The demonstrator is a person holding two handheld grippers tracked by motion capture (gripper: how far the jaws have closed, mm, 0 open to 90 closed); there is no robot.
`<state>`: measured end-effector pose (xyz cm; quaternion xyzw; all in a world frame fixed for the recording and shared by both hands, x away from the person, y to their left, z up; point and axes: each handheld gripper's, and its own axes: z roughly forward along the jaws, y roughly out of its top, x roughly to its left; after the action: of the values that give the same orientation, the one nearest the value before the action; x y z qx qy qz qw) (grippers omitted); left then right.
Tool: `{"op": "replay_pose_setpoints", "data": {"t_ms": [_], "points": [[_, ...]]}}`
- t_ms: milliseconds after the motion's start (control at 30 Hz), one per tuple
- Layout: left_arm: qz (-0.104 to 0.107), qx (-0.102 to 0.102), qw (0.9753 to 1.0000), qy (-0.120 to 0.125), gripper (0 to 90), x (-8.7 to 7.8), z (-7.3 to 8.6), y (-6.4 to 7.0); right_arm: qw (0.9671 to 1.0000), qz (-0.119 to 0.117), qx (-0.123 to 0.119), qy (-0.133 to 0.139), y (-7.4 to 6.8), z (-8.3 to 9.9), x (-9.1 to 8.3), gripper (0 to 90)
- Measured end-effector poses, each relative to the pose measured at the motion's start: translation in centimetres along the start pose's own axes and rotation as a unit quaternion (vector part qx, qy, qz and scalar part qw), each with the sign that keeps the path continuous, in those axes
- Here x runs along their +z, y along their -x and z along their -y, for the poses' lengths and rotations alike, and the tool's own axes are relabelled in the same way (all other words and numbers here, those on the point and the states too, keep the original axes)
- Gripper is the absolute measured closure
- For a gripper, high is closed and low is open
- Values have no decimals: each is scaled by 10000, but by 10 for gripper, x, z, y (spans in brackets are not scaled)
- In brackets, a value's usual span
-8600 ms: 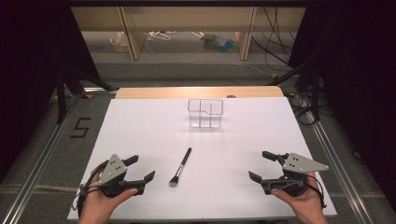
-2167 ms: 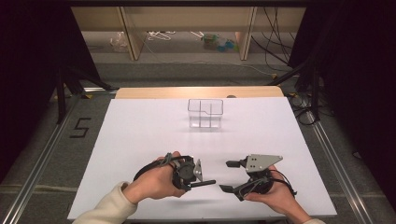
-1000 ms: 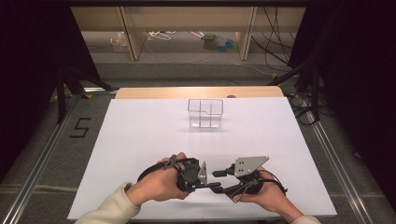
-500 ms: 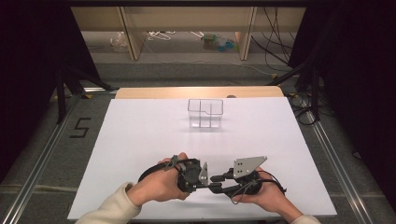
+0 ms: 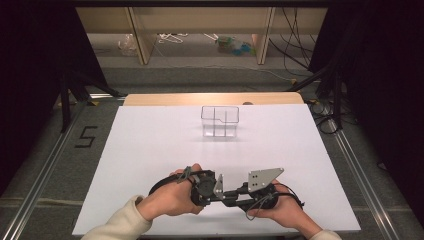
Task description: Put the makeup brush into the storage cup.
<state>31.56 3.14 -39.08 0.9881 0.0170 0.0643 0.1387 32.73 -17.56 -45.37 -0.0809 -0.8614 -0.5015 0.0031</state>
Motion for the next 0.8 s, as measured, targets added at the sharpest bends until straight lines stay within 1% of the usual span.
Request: {"op": "replay_pose_setpoints", "data": {"t_ms": [100, 167, 200, 300, 333, 400, 433, 500, 567, 600, 700, 733, 767, 800], "points": [[6, 15, 10000, 6, 779, 0, -1, 0, 10000, -6, 32, 9, 0, 0, 0, 730], [15, 30, 10000, -2, 779, -1, -1, 0, 10000, 27, 42, 64, -1, 0, 2, 709], [12, 31, 10000, -1, 779, 0, -1, 0, 10000, 0, 61, -9, -1, -1, 1, 693], [-11, 20, 10000, -10, 779, 0, 0, 0, 10000, 51, -12, 1, -1, -1, 2, 675], [-10, 15, 10000, -15, 779, 0, 0, 0, 10000, 59, 22, 53, -2, -1, 3, 673], [-7, 18, 10000, -25, 779, 0, 0, 0, 10000, 62, 23, 53, -2, -1, 3, 673], [-6, 21, 10000, -26, 779, 1, 0, 0, 9999, 62, 48, 65, -2, -2, 3, 681], [-4, 25, 10000, -16, 779, 1, 0, 0, 9999, 70, 2, 78, -2, -2, 4, 700], [-1, 50, 10000, -21, 779, 0, -1, 0, 10000, 11, -12, -2, -2, -2, 3, 725], [-14, 61, 10000, -15, 779, 0, -1, 0, 10000, 10, -16, 8, -2, -2, 3, 735], [-33, 99, 9999, -16, 779, 0, -1, 0, 10000, 23, -36, 5, -3, -3, 3, 748], [-40, 110, 9999, -19, 778, 0, -1, 0, 10000, 56, -40, 50, -3, -2, 3, 755], [-45, 134, 9999, -27, 777, 0, -1, 0, 10000, 42, -42, 50, -4, -3, 4, 764], [-39, 160, 9999, -41, 773, 0, -1, 1, 10000, -41, -44, 2, -4, -3, 3, 782]]}}
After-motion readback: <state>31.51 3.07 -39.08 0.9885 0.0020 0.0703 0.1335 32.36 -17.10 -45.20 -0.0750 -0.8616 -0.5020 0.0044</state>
